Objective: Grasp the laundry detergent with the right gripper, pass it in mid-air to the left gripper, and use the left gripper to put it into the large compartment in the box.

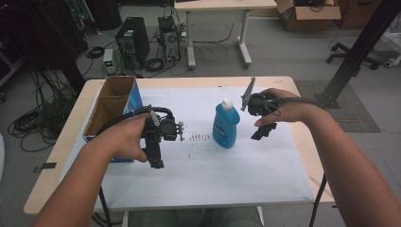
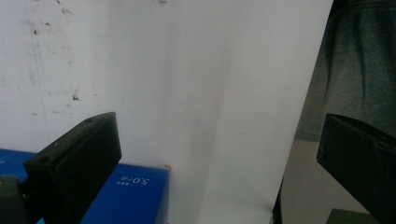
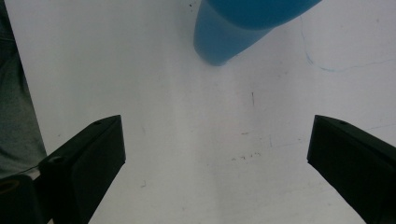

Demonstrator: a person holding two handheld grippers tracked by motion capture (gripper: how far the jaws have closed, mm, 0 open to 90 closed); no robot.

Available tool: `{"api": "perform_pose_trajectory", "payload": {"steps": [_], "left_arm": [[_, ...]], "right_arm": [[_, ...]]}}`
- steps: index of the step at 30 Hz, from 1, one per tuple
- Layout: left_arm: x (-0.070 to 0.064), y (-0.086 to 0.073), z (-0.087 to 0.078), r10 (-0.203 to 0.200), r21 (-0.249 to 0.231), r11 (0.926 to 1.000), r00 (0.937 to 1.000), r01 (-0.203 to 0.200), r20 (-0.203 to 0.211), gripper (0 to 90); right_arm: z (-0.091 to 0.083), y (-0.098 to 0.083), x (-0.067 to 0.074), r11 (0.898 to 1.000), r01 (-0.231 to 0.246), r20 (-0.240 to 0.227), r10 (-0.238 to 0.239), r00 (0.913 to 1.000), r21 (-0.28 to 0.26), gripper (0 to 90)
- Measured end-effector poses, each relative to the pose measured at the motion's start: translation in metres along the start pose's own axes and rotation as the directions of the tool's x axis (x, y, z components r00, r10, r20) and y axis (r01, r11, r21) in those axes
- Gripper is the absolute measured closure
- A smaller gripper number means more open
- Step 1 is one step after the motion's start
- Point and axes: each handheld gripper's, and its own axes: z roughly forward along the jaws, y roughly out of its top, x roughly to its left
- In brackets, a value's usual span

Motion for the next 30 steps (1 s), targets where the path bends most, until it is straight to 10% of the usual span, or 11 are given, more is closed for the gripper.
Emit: {"api": "perform_pose_trajectory", "payload": {"steps": [17, 30], "left_arm": [[-0.013, -0.003, -0.006, 0.02, -0.013, 0.9997, 0.9998, -0.02, 0.001, 0.2], [-0.015, -0.006, -0.009, 0.028, -0.009, 0.9996, 0.9996, -0.028, -0.004, 0.2]], "right_arm": [[0.02, -0.006, 0.019, 0.986, -0.118, 0.038, 0.123, 0.9917, -0.119, 4.1], [0.043, -0.013, 0.025, 0.936, -0.225, 0.015, 0.238, 0.9713, -0.272, 4.3]]}}
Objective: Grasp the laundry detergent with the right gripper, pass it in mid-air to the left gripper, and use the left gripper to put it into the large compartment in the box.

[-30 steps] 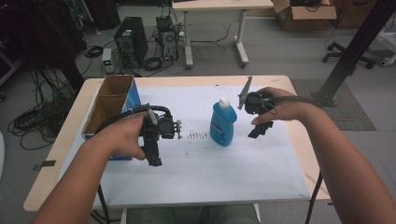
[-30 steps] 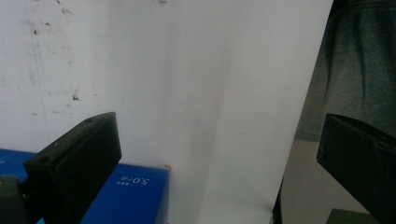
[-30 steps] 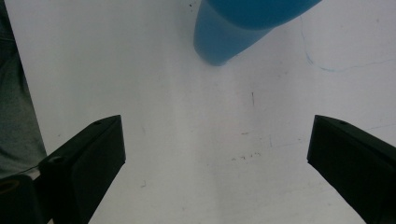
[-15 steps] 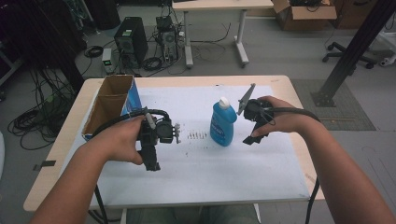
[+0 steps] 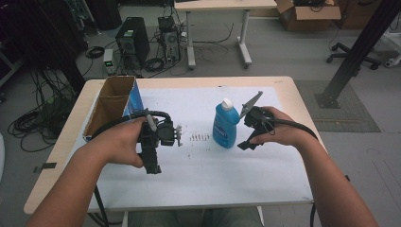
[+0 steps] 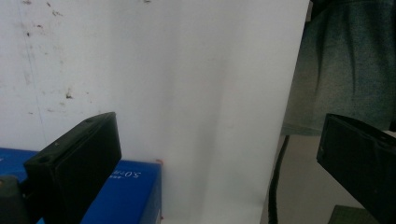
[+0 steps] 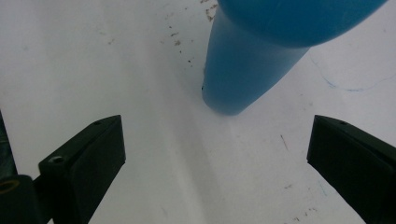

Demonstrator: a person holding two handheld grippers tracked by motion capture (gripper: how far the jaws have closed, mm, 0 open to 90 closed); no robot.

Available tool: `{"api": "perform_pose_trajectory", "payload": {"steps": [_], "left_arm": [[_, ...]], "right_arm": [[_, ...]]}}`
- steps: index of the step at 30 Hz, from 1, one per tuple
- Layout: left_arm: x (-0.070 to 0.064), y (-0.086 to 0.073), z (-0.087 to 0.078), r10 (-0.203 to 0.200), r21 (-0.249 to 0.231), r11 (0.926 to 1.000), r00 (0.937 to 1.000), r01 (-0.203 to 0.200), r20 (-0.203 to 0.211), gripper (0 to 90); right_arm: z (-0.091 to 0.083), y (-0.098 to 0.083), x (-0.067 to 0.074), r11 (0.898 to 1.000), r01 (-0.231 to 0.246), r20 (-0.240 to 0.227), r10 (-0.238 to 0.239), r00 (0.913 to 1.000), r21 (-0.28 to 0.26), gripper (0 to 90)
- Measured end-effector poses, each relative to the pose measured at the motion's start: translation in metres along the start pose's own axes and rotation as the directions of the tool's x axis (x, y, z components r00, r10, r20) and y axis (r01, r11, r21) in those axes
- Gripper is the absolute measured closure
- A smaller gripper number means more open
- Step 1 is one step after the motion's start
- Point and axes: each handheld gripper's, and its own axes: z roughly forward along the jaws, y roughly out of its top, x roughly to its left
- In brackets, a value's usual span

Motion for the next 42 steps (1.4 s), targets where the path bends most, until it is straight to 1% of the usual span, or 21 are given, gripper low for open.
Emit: {"api": "perform_pose_trajectory", "payload": {"steps": [3, 6, 7, 8, 10, 13, 16, 20, 24, 29, 31, 32, 35, 36, 37, 38, 42], "left_arm": [[0.0, -0.001, 0.0, -0.001, -0.001, 1.0, 1.0, 0.001, 0.001, 0.2], [0.0, -0.002, 0.001, -0.001, -0.003, 1.0, 1.0, 0.001, 0.002, 0.2], [0.0, -0.002, 0.001, -0.001, -0.003, 1.0, 1.0, 0.001, 0.002, 0.2], [0.0, -0.002, 0.002, -0.001, 0.001, 1.0, 1.0, 0.001, 0.004, 0.2], [0.0, -0.002, 0.003, 0.001, 0.002, 1.0, 1.0, -0.001, 0.005, 0.2], [0.0, -0.002, 0.003, 0.002, 0.006, 1.0, 1.0, -0.003, 0.005, 0.2], [0.0, -0.002, 0.003, 0.003, 0.004, 1.0, 1.0, -0.003, 0.005, 0.2], [0.0, -0.002, 0.003, 0.004, 0.007, 1.0, 1.0, -0.004, 0.006, 0.2], [0.0, -0.003, 0.004, 0.001, 0.01, 1.0, 1.0, -0.001, 0.009, 0.2], [0.001, -0.002, 0.004, 0.009, 0.007, 0.9999, 0.9999, -0.009, 0.007, 0.2], [0.001, -0.002, 0.004, 0.01, 0.01, 0.9999, 0.9999, -0.01, 0.008, 0.2], [0.001, -0.002, 0.004, 0.004, 0.008, 1.0, 1.0, -0.004, 0.008, 0.2], [0.0, -0.002, 0.004, 0.008, 0.01, 0.9999, 0.9999, -0.008, 0.007, 0.2], [0.0, -0.002, 0.004, 0.008, 0.01, 0.9999, 0.9999, -0.008, 0.007, 0.2], [0.0, -0.002, 0.004, 0.007, 0.009, 0.9999, 1.0, -0.008, 0.006, 0.2], [0.001, -0.002, 0.004, 0.007, 0.009, 0.9999, 1.0, -0.007, 0.006, 0.2], [0.001, -0.003, 0.004, 0.005, 0.011, 0.9999, 1.0, -0.005, 0.008, 0.2]], "right_arm": [[0.003, -0.003, 0.001, 0.999, -0.017, 0.005, 0.017, 0.9998, -0.027, 4.3], [0.007, -0.007, 0.001, 0.997, -0.043, 0.023, 0.045, 0.9987, -0.061, 4.1], [0.007, -0.007, 0.001, 0.997, -0.043, 0.023, 0.045, 0.9987, -0.061, 4.1], [0.009, -0.009, 0.0, 0.994, -0.062, 0.03, 0.064, 0.9975, -0.085, 3.9], [0.011, -0.01, 0.001, 0.992, -0.074, 0.027, 0.077, 0.9967, -0.102, 4.2], [0.015, -0.011, 0.001, 0.987, -0.096, 0.036, 0.101, 0.9942, -0.129, 4.0], [0.019, -0.013, 0.002, 0.979, -0.117, 0.044, 0.126, 0.991, -0.167, 4.0], [0.024, -0.015, 0.002, 0.969, -0.142, 0.053, 0.156, 0.9864, -0.202, 3.8], [0.028, -0.017, 0.003, 0.96, -0.151, 0.057, 0.169, 0.984, -0.235, 3.7], [0.032, -0.018, 0.004, 0.941, -0.173, 0.067, 0.201, 0.9774, -0.289, 3.5], [0.034, -0.018, 0.004, 0.935, -0.176, 0.069, 0.206, 0.976, -0.308, 3.4], [0.035, -0.018, 0.005, 0.932, -0.181, 0.069, 0.212, 0.9748, -0.314, 3.4], [0.039, -0.018, 0.006, 0.93, -0.178, 0.085, 0.215, 0.9728, -0.323, 3.4], [0.041, -0.018, 0.007, 0.925, -0.184, 0.09, 0.225, 0.9701, -0.331, 3.3], [0.041, -0.018, 0.007, 0.923, -0.186, 0.094, 0.229, 0.9688, -0.336, 3.3], [0.042, -0.018, 0.007, 0.917, -0.189, 0.096, 0.235, 0.9672, -0.35, 3.2], [0.046, -0.019, 0.007, 0.902, -0.199, 0.099, 0.255, 0.9619, -0.384, 3.0]]}}
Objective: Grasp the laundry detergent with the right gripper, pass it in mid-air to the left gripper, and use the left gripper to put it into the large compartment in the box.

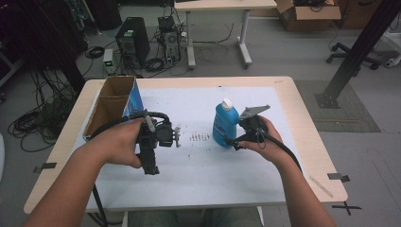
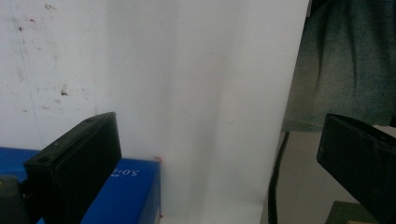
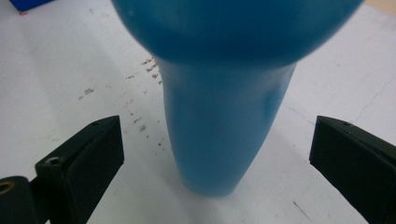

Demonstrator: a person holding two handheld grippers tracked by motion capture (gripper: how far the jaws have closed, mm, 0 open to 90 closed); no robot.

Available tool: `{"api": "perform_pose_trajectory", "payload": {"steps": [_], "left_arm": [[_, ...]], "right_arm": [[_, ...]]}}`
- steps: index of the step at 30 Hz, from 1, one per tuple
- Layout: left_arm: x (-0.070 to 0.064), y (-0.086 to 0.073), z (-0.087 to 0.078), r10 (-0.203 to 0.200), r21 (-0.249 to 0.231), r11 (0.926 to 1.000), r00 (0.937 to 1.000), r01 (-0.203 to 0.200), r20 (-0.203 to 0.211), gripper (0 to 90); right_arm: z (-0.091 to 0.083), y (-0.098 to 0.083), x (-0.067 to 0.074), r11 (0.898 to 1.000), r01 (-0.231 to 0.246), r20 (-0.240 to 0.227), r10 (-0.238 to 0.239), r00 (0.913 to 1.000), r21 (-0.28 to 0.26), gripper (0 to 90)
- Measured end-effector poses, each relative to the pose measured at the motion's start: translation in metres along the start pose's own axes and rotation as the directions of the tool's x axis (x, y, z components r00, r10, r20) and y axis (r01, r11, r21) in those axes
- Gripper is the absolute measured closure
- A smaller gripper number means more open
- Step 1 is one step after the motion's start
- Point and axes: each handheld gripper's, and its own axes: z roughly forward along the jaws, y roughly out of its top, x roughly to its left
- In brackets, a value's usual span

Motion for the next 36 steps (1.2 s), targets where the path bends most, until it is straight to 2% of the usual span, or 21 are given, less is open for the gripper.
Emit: {"api": "perform_pose_trajectory", "payload": {"steps": [7, 13, 25, 29, 36], "left_arm": [[0.0, 0.0, 0.0, -0.001, -0.001, 1.0, 1.0, 0.001, 0.001, 0.2], [0.0, 0.0, 0.001, -0.001, 0.0, 1.0, 1.0, 0.001, 0.002, 0.2], [0.0, 0.002, 0.001, 0.003, 0.0, 1.0, 1.0, -0.003, 0.004, 0.2], [-0.001, 0.003, 0.002, 0.005, -0.003, 1.0, 1.0, -0.005, 0.004, 0.2], [-0.001, 0.002, 0.002, 0.001, 0.0, 1.0, 1.0, -0.001, 0.006, 0.2]], "right_arm": [[0.005, -0.003, 0.001, 0.997, -0.03, 0.046, 0.033, 0.9984, -0.068, 2.4], [0.01, -0.005, 0.005, 0.99, -0.053, 0.068, 0.062, 0.9958, -0.133, 2.3], [0.022, -0.01, 0.013, 0.971, -0.078, 0.095, 0.101, 0.9903, -0.226, 1.4], [0.026, -0.013, 0.017, 0.964, -0.07, 0.135, 0.108, 0.9851, -0.256, 1.2], [0.03, -0.016, 0.018, 0.95, -0.103, 0.142, 0.151, 0.9784, -0.295, 1.5]]}}
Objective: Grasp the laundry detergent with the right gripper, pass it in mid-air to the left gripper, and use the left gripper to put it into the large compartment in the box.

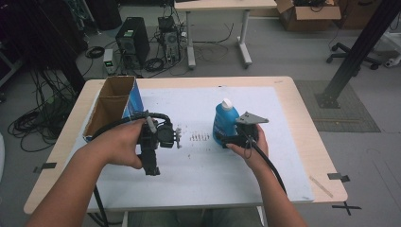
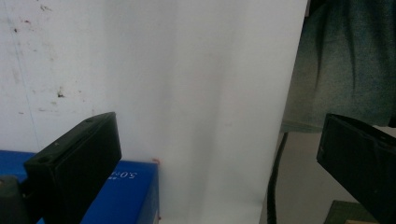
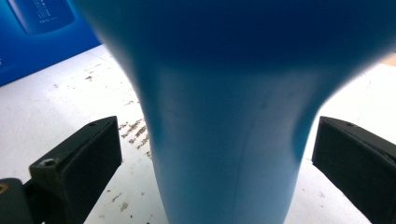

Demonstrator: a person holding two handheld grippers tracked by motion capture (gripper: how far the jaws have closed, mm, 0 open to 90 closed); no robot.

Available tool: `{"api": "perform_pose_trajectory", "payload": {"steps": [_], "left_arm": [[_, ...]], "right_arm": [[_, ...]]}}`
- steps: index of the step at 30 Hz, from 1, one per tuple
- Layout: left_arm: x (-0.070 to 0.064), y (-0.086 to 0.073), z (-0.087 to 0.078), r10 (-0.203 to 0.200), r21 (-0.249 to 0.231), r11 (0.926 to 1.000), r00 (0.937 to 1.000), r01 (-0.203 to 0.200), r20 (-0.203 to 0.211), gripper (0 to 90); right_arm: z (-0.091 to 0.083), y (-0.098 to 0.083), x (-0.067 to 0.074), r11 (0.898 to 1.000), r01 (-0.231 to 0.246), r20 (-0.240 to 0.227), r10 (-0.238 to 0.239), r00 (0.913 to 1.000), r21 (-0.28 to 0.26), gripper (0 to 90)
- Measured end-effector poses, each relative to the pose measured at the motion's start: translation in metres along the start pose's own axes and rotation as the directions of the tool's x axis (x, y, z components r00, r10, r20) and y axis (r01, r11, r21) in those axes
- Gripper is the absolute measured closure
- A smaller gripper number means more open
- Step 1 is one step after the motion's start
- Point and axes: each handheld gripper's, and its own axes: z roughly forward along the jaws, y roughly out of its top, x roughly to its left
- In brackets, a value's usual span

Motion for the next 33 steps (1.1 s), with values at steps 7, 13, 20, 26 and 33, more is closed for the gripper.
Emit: {"api": "perform_pose_trajectory", "payload": {"steps": [7, 13, 20, 26, 33], "left_arm": [[0.0002, -0.0003, 0.0016, 0.001, -0.002, 1.0, 1.0, -0.001, 0.003, 0.2], [0.0012, -0.0015, 0.0016, -0.003, -0.002, 1.0, 1.0, 0.003, 0.002, 0.2], [0.0008, -0.0011, 0.0029, -0.002, -0.003, 1.0, 1.0, 0.002, 0.003, 0.2], [0.0008, -0.0014, 0.0017, -0.006, -0.004, 1.0, 1.0, 0.006, 0.0, 0.2], [0.0013, -0.0011, 0.0022, -0.006, 0.0, 1.0, 1.0, 0.006, 0.002, 0.2]], "right_arm": [[0.0033, -0.0028, 0.0013, 1.0, -0.017, 0.015, 0.018, 0.9997, -0.017, 7.1], [0.0036, -0.0031, 0.0016, 1.0, -0.018, 0.027, 0.018, 0.9995, -0.024, 13.7], [0.0032, -0.0027, 0.0024, 0.999, -0.013, 0.025, 0.014, 0.9996, -0.033, 17.5], [0.0034, -0.0035, 0.0028, 0.999, -0.007, 0.02, 0.008, 0.9998, -0.033, 23.6], [0.0042, -0.0035, 0.0033, 0.999, -0.006, 0.025, 0.007, 0.9997, -0.04, 26.8]]}}
